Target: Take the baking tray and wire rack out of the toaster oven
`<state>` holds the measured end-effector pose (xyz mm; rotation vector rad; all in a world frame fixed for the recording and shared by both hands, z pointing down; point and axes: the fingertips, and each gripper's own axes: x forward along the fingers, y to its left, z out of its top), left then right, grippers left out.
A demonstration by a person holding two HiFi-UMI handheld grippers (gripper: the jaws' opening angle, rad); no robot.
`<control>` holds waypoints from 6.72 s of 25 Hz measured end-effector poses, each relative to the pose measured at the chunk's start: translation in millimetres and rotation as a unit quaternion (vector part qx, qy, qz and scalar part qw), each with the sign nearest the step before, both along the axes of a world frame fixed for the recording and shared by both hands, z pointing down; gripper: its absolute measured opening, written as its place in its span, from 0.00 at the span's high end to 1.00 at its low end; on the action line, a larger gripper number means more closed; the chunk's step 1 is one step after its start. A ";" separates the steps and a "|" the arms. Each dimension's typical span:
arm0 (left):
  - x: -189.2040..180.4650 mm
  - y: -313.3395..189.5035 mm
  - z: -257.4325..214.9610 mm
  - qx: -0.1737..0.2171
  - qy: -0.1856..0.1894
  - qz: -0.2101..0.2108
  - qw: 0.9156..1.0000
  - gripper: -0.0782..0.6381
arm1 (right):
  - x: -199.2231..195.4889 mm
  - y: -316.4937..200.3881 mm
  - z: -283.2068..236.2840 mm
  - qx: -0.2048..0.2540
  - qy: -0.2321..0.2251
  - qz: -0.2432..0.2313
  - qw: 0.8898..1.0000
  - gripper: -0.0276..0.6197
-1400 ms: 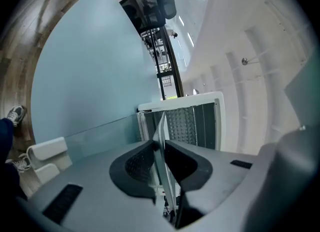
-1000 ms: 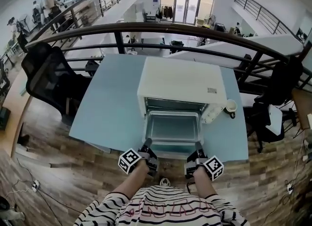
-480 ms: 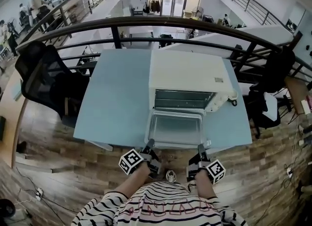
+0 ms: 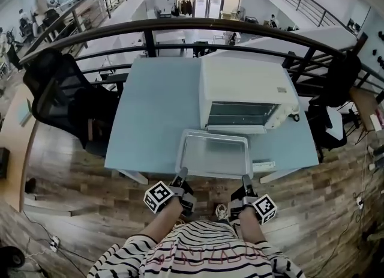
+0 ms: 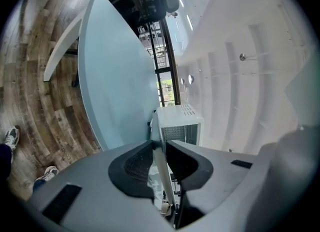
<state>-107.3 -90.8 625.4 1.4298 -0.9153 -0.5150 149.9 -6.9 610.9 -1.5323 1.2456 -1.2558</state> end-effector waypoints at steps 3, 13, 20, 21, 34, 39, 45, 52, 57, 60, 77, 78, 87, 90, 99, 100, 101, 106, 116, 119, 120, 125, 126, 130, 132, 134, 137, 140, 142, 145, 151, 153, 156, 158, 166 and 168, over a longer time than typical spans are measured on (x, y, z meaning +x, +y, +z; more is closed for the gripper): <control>-36.2 2.5 -3.0 0.006 -0.001 -0.014 1.000 0.77 | -33.6 -3.9 -0.9 0.004 0.002 -0.016 1.000 0.88; -146.6 6.3 -12.9 0.027 -0.007 -0.075 0.997 0.77 | -138.7 -33.7 -7.1 0.020 -0.004 -0.094 0.995 0.88; -196.7 -2.0 -9.0 0.028 -0.007 -0.116 0.993 0.77 | -185.4 -65.4 -4.9 0.017 0.002 -0.139 0.990 0.88; -202.4 -5.3 -8.4 0.028 -0.007 -0.121 0.992 0.77 | -190.8 -70.9 -4.4 0.016 0.003 -0.144 0.989 0.88; -226.7 -79.8 -3.2 0.026 -0.011 -0.141 0.990 0.76 | -215.1 -148.3 5.6 -0.001 -0.007 -0.163 0.987 0.88; -222.7 -118.8 5.1 0.018 -0.016 -0.145 0.989 0.76 | -210.7 -188.8 16.2 -0.011 -0.006 -0.164 0.986 0.88; -233.4 -164.5 12.3 0.009 -0.026 -0.144 0.989 0.76 | -221.8 -236.0 24.8 -0.020 -0.009 -0.165 0.986 0.88; -241.3 -236.5 17.2 0.008 -0.037 -0.127 0.991 0.76 | -229.5 -302.4 29.0 -0.024 0.000 -0.156 0.988 0.88; -237.8 -285.4 21.4 0.005 -0.046 -0.114 0.992 0.75 | -227.6 -342.5 36.5 -0.034 0.000 -0.143 0.989 0.88; -235.5 -311.6 25.7 0.004 -0.057 -0.103 0.993 0.75 | -226.3 -363.5 41.2 -0.036 0.002 -0.136 0.990 0.88; -210.6 -399.9 52.2 -0.021 -0.204 -0.047 0.978 0.75 | -207.1 -443.1 66.4 -0.063 0.080 -0.124 0.987 0.85; -210.6 -401.8 54.2 -0.023 -0.216 -0.043 0.975 0.75 | -207.8 -443.9 68.9 -0.068 0.086 -0.128 0.986 0.84; -204.1 -402.5 68.1 -0.040 -0.302 0.015 0.952 0.53 | -218.1 -441.2 80.3 -0.126 0.175 -0.201 0.956 0.57; -211.8 -399.0 68.3 -0.046 -0.351 0.026 0.935 0.47 | -217.9 -435.2 82.8 -0.154 0.209 -0.224 0.939 0.56; -223.0 -386.0 46.6 -0.009 -0.385 0.020 0.923 0.45 | -215.5 -419.7 67.3 -0.139 0.242 -0.240 0.930 0.56; -223.4 -383.2 42.6 -0.004 -0.384 0.014 0.923 0.45 | -215.2 -417.2 63.4 -0.133 0.243 -0.240 0.930 0.56; -224.2 -379.5 38.6 0.001 -0.383 0.010 0.924 0.45 | -215.2 -414.2 59.1 -0.126 0.246 -0.240 0.931 0.56; -227.9 -350.9 17.7 0.031 -0.389 -0.001 0.921 0.45 | -216.4 -390.3 38.4 -0.095 0.270 -0.245 0.926 0.56; -190.8 -243.4 -28.1 0.135 -0.444 0.061 0.883 0.45 | -194.8 -292.2 24.3 -0.084 0.290 -0.246 0.921 0.59; -178.9 -206.2 -36.4 0.159 -0.450 0.075 0.875 0.45 | -183.3 -258.9 22.9 -0.079 0.302 -0.244 0.918 0.61; -175.3 -194.2 -39.4 0.168 -0.452 0.078 0.873 0.45 | -179.0 -248.1 22.5 -0.077 0.303 -0.243 0.918 0.62; -160.2 -136.8 -58.4 0.218 -0.472 0.102 0.848 0.46 | -160.7 -195.0 14.0 -0.072 0.309 -0.232 0.920 0.64; -155.7 -124.8 -60.3 0.227 -0.473 0.109 0.844 0.47 | -158.2 -184.0 11.6 -0.070 0.307 -0.230 0.921 0.66; -132.6 -80.0 -63.4 0.254 -0.473 0.131 0.833 0.51 | -146.3 -145.1 -1.7 -0.051 0.310 -0.221 0.923 0.70; -121.4 -62.3 -64.8 0.268 -0.472 0.138 0.829 0.55 | -139.0 -128.3 -10.2 -0.041 0.316 -0.212 0.924 0.71; -111.7 -46.7 -65.9 0.278 -0.465 0.142 0.829 0.56 | -130.9 -110.6 -17.8 -0.039 0.329 -0.202 0.922 0.72; -98.2 -24.2 -67.7 0.288 -0.452 0.144 0.832 0.58 | -120.3 -85.2 -20.7 -0.042 0.341 -0.194 0.919 0.73; -82.8 -9.5 -68.4 0.297 -0.448 0.151 0.830 0.61 | -108.8 -67.2 -24.1 -0.046 0.368 -0.193 0.908 0.74; -73.1 -3.2 -70.2 0.301 -0.446 0.154 0.829 0.63 | -99.1 -58.8 -25.9 -0.050 0.387 -0.191 0.901 0.74; -58.9 0.6 -72.2 0.304 -0.442 0.158 0.829 0.64 | -82.6 -52.6 -26.7 -0.055 0.393 -0.179 0.900 0.75; -7.6 -14.2 -74.8 0.318 -0.438 0.174 0.823 0.65 | -34.7 -66.5 -26.6 -0.054 0.377 -0.157 0.911 0.76; 14.1 -21.8 -75.9 0.318 -0.435 0.176 0.824 0.66 | -15.4 -75.6 -28.9 -0.052 0.374 -0.154 0.913 0.76; 50.8 -35.8 -78.8 0.323 -0.432 0.182 0.823 0.66 | 15.4 -94.1 -34.2 -0.047 0.372 -0.150 0.915 0.76; 74.0 -45.6 -78.5 0.324 -0.430 0.184 0.823 0.66 | 34.5 -107.6 -35.6 -0.044 0.371 -0.150 0.915 0.76; 145.4 -83.0 -74.3 0.315 -0.422 0.185 0.830 0.67 | 99.8 -158.6 -43.7 -0.025 0.359 -0.149 0.921 0.76; 160.4 -94.7 -75.4 0.311 -0.418 0.179 0.835 0.67 | 115.1 -171.1 -49.2 -0.015 0.355 -0.145 0.924 0.76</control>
